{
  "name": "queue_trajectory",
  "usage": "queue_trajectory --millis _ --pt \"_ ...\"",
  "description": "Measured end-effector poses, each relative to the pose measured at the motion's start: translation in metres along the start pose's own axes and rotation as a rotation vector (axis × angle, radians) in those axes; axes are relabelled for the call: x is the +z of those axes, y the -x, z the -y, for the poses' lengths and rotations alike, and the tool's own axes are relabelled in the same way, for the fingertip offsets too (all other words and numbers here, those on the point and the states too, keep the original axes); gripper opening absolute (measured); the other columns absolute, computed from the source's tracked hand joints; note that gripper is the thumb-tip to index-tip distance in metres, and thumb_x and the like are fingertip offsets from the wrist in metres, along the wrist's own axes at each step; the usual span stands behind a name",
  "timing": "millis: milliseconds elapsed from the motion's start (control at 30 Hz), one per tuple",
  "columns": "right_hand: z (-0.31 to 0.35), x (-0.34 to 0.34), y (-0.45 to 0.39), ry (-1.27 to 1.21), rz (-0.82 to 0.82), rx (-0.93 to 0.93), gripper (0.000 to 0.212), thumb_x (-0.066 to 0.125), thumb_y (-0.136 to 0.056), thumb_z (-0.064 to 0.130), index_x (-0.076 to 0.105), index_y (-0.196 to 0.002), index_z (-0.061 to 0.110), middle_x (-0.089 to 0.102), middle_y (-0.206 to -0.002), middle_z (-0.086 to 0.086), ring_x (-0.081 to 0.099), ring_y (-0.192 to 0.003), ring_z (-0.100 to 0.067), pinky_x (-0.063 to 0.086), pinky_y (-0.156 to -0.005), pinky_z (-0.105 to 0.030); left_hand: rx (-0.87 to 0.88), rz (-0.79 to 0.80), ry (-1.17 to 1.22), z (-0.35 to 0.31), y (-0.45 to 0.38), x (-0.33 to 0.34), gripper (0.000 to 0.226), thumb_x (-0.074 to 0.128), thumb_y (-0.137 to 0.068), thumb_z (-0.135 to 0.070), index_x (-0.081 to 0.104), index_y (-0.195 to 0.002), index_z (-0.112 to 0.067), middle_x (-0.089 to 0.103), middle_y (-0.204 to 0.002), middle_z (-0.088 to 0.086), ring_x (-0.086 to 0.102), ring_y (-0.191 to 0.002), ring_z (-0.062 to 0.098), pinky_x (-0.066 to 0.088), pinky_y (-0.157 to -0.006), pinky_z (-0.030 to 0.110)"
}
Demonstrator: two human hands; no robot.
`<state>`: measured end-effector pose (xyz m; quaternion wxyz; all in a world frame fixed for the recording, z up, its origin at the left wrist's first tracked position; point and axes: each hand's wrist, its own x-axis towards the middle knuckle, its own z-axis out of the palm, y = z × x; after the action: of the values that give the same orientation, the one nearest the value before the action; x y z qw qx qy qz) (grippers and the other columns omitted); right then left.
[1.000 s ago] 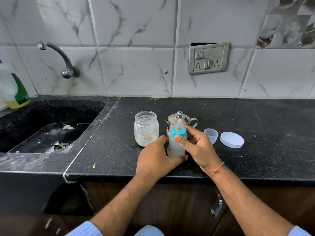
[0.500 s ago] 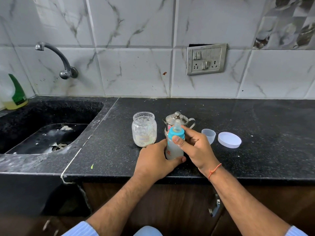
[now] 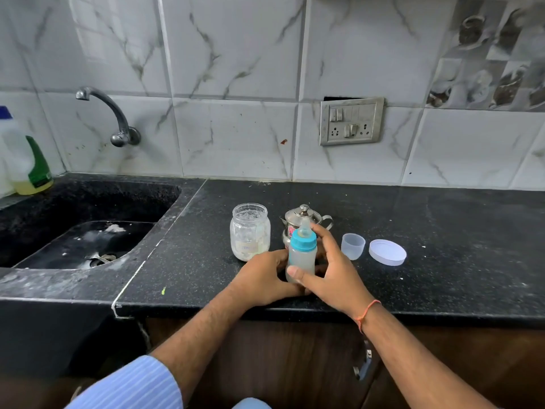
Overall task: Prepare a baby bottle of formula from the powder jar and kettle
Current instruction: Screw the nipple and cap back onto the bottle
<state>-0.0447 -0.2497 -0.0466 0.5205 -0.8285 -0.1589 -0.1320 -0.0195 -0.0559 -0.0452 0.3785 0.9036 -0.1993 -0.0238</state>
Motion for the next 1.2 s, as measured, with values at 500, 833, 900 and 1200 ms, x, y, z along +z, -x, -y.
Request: queue_trajectory --millis 500,833,900,1200 --pt "-0.006 -0.018 -0.001 -0.485 -0.22 0.19 0.081 0.082 -0.09 0.012 0.04 -0.154 0.04 0.077 -0.125 0.002 0.074 -0.117 -0.02 0.059 -0.102 -0.057 0.052 0.066 -0.209 0.0 -0.005 0.0 0.129 0.078 -0.075 -0.087 0.02 -0.175 -0.029 0.044 -0.171 -0.018 0.044 -0.155 0.007 0.042 -0.126 0.034" --pt "-0.005 -0.004 -0.001 -0.107 -0.121 0.095 0.083 0.094 -0.08 0.031 0.044 -0.141 0.055 0.074 -0.12 0.023 0.071 -0.112 -0.001 0.063 -0.094 -0.034 0.057 -0.059 -0.132 0.003 -0.008 0.008 0.067 0.077 -0.078 -0.08 0.066 -0.136 -0.048 0.077 -0.108 -0.025 0.07 -0.096 -0.003 0.058 -0.084 0.029" --pt "-0.001 -0.005 0.003 -0.016 -0.1 0.076 0.088 0.095 -0.076 0.037 0.039 -0.139 0.063 0.071 -0.122 0.028 0.067 -0.112 0.006 0.06 -0.092 -0.022 0.04 -0.049 -0.15 0.003 -0.008 0.007 0.074 0.074 -0.073 -0.081 0.067 -0.137 -0.046 0.077 -0.11 -0.023 0.07 -0.098 -0.002 0.059 -0.087 0.03" --pt "-0.022 -0.042 0.001 0.556 -0.534 0.035 0.057 0.055 -0.098 0.063 0.052 -0.145 0.032 0.061 -0.134 0.014 0.055 -0.125 -0.018 0.05 -0.095 -0.049 0.003 -0.031 -0.242 0.002 -0.009 0.009 0.078 0.073 -0.076 -0.087 0.064 -0.139 -0.043 0.076 -0.12 -0.02 0.07 -0.107 0.005 0.061 -0.094 0.038"
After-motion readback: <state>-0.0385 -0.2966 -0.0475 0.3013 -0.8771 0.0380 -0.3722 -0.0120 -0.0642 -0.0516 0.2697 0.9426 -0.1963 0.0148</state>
